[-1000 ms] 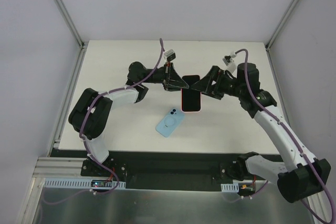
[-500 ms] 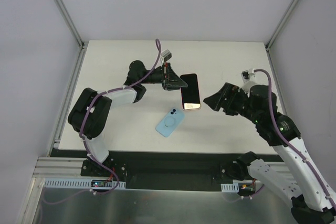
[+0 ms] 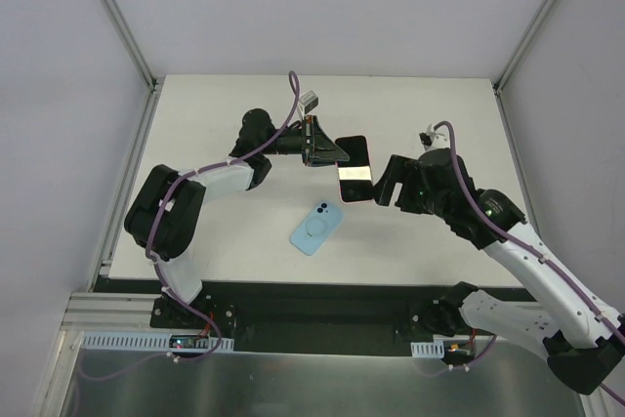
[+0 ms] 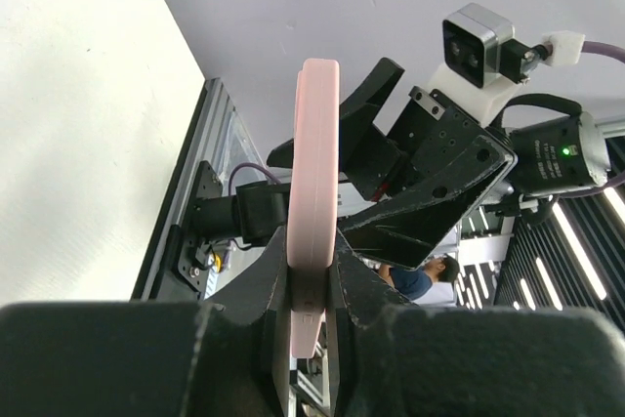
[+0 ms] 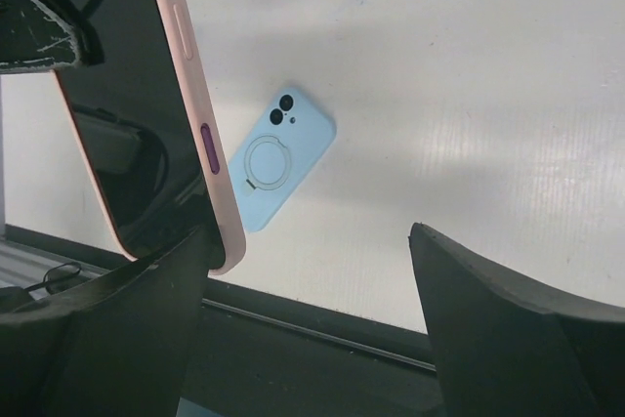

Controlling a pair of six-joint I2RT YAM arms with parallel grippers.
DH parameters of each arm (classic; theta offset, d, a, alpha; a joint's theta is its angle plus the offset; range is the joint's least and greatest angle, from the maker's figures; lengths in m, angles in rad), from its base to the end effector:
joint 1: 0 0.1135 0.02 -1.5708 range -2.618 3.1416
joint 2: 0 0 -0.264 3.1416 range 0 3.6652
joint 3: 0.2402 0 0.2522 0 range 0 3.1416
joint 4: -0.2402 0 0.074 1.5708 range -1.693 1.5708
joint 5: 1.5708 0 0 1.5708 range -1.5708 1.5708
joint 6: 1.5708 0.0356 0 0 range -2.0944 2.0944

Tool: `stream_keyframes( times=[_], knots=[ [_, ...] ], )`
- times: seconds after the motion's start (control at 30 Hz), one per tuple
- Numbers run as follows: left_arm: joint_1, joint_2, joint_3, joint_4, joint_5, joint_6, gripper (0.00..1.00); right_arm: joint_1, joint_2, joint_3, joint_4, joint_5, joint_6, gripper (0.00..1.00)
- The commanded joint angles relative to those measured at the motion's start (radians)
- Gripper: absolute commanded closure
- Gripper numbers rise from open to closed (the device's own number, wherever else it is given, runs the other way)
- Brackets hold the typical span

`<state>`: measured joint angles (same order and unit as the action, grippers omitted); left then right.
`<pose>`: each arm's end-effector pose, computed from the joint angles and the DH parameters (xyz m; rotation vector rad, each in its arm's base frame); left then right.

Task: Take the phone out of the phone case
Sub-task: Remove the phone case from the phone.

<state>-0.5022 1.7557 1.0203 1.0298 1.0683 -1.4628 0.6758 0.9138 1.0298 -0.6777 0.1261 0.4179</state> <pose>0.3160 -0.2091 0.2796 0.3650 1.8688 -2.1583 0.1492 0.1139 0.3523 -0.2039 2.1609 0.5059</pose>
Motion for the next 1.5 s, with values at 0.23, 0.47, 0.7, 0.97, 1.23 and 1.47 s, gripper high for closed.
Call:
stream_keyframes(
  times=[0.23,0.47,0.7,0.97,1.23,1.47],
  knots=[
    [0.002,-0.114,0.052,0.046,-0.004,-0.001,1.00,0.105,0.115,0.105,-0.250,0.386,0.028,0.20],
    [0.008,-0.131,0.050,0.024,-0.001,0.009,1.00,0.140,0.123,0.108,-0.280,0.451,0.047,0.22],
    [0.007,-0.140,0.064,0.033,0.002,-0.010,1.00,0.151,0.152,0.075,-0.250,0.434,0.048,0.24],
    [0.008,-0.154,0.072,0.096,0.005,-0.080,1.00,0.153,0.192,0.042,-0.269,0.461,0.068,0.31],
    [0.010,-0.179,0.092,0.073,0.007,-0.077,1.00,0.156,0.215,0.013,-0.243,0.429,0.087,0.34],
    [0.025,-0.188,0.067,0.052,0.010,-0.059,1.00,0.145,-0.053,-0.049,-0.070,0.322,0.093,0.31]
  ],
)
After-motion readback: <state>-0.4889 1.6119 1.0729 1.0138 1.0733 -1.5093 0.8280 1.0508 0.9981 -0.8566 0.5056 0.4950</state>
